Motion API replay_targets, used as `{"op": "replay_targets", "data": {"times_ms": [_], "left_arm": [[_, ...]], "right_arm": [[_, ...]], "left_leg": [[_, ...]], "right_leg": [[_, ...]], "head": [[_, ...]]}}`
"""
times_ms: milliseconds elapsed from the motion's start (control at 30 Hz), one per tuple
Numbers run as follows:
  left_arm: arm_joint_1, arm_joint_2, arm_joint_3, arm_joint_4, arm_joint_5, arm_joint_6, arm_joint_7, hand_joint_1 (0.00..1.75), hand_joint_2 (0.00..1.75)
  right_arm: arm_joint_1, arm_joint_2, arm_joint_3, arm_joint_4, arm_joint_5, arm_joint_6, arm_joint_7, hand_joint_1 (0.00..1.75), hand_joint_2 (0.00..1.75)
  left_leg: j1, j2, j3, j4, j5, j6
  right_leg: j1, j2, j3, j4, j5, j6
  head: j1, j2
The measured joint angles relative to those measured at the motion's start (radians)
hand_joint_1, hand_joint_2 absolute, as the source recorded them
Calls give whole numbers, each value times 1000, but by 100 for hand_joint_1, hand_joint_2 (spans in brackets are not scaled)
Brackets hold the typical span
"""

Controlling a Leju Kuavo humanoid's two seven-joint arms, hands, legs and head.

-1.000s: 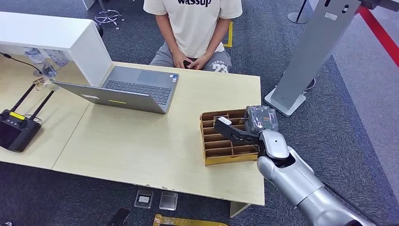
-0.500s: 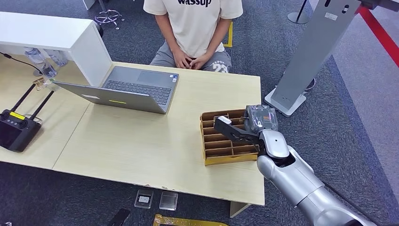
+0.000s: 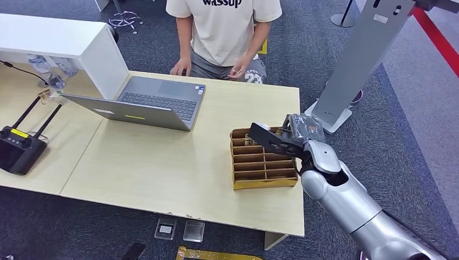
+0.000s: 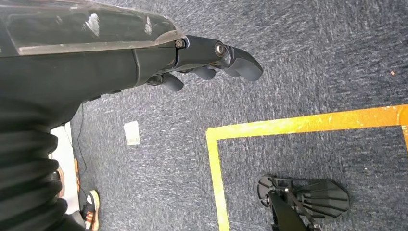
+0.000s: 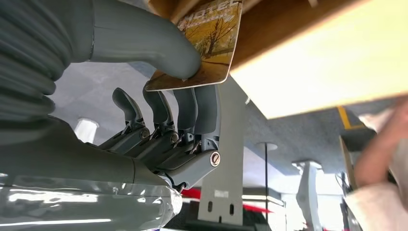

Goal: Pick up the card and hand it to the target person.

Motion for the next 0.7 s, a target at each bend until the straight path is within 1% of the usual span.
{"op": "replay_targets", "data": {"times_ms": [167, 300, 400, 567, 700], "left_arm": [[5, 2, 0, 0, 5, 5, -4, 0, 175], [3, 2, 0, 1, 4, 5, -4, 0, 175], [-2, 2, 0, 0, -3, 4, 1, 0, 175], [-16, 0, -2, 0, -11, 1, 10, 0, 175], [-29, -3, -8, 0, -19, -6, 15, 0, 175]], "right_arm": [[-6, -31, -30, -150, 31, -9, 20, 145, 175], [3, -37, -46, -231, 95, -62, -25, 145, 175], [23, -28, -46, -242, 125, -115, -88, 145, 175], [47, 0, -46, -213, 146, -236, -212, 145, 175], [56, 32, -47, -139, 127, -401, -388, 145, 175]], "left_leg": [[0, 0, 0, 0, 0, 0], [0, 0, 0, 0, 0, 0], [0, 0, 0, 0, 0, 0], [0, 0, 0, 0, 0, 0], [0, 0, -1, 0, 0, 0]], "right_leg": [[0, 0, 0, 0, 0, 0], [0, 0, 0, 0, 0, 0], [0, 0, 0, 0, 0, 0], [0, 0, 0, 0, 0, 0], [0, 0, 0, 0, 0, 0]], "head": [[0, 0], [0, 0], [0, 0], [0, 0], [0, 0]]}}
